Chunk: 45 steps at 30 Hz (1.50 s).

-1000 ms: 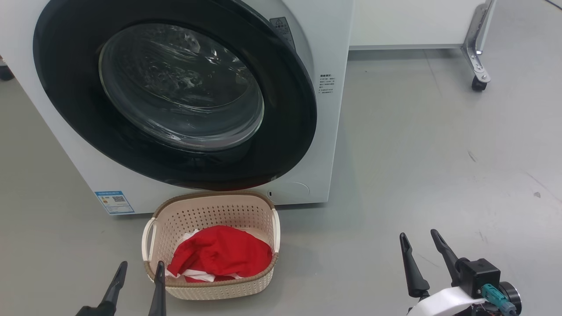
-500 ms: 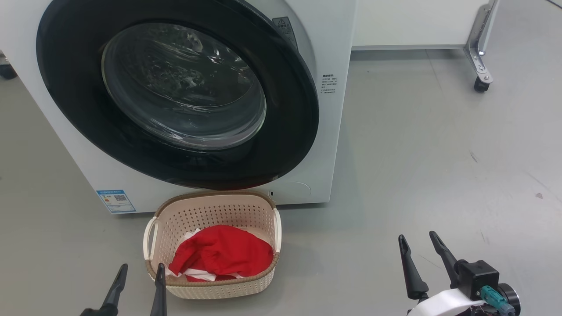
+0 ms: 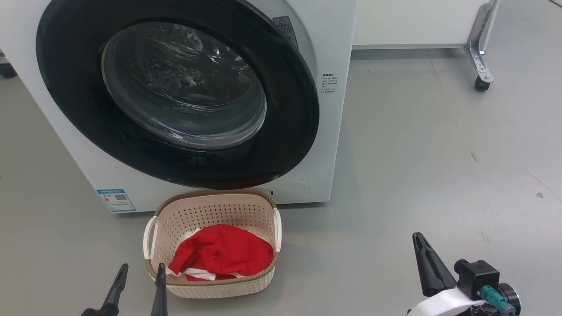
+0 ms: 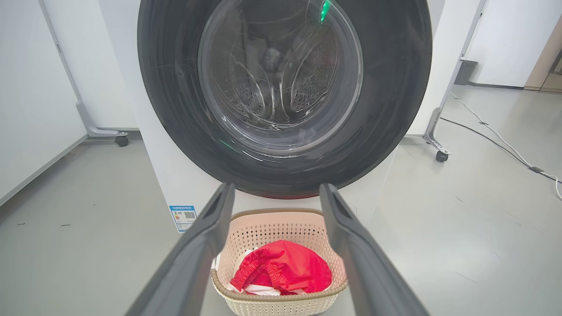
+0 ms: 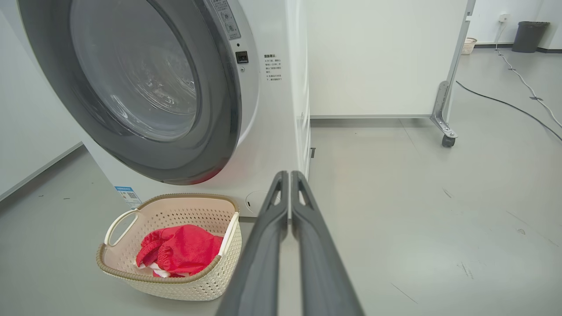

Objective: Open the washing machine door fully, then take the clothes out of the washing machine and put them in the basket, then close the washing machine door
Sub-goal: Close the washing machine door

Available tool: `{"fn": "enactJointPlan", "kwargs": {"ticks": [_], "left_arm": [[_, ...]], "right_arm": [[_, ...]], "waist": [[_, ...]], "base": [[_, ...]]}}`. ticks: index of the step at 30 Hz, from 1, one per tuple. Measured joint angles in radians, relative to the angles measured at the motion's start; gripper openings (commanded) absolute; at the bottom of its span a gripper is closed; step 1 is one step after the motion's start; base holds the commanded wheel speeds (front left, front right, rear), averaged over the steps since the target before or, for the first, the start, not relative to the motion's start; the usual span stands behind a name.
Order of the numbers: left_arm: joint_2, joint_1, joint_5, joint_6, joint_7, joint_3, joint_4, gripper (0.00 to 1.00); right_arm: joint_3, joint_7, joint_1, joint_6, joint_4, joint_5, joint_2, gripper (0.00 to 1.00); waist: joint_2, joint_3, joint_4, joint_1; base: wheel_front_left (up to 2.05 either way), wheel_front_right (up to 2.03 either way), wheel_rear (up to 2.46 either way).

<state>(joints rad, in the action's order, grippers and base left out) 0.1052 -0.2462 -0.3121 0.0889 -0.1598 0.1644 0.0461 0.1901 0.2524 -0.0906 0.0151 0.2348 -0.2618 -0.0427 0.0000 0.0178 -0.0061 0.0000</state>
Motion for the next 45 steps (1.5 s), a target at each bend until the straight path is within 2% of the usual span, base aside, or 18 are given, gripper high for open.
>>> {"fn": "enactJointPlan", "kwargs": {"ticks": [9,11,20,26,45], "left_arm": [[-0.001,0.003,0.003,0.000,0.000,0.012,0.002,1.00],[-0.002,0.010,0.006,0.000,0.000,0.018,0.003,1.00],[-0.005,0.046,0.007,0.000,0.000,0.031,0.018,1.00],[-0.013,0.083,0.024,0.000,-0.009,0.040,0.034,1.00],[-0.032,0.229,0.031,-0.023,-0.039,0.091,0.028,1.00]], "right_arm": [[0.008,0.000,0.009,0.012,-0.002,0.006,-0.007,0.00],[0.017,0.000,0.034,0.027,-0.003,0.011,-0.017,0.00],[0.051,-0.001,0.133,0.048,-0.002,0.018,-0.016,0.00],[0.075,-0.020,0.237,0.066,0.001,0.030,-0.018,0.00],[0.068,-0.081,0.591,0.089,0.040,0.054,-0.063,0.00]], "waist": [[0.0000,-0.010,0.004,0.0000],[0.0000,-0.019,0.012,0.0000],[0.0000,-0.055,0.039,0.0000],[0.0000,-0.097,0.067,0.0000],[0.0000,-0.266,0.194,0.0000]], "base": [[0.00,0.00,0.00],[0.00,0.00,0.00],[0.00,0.00,0.00],[0.00,0.00,0.00],[0.00,0.00,0.00]]}}
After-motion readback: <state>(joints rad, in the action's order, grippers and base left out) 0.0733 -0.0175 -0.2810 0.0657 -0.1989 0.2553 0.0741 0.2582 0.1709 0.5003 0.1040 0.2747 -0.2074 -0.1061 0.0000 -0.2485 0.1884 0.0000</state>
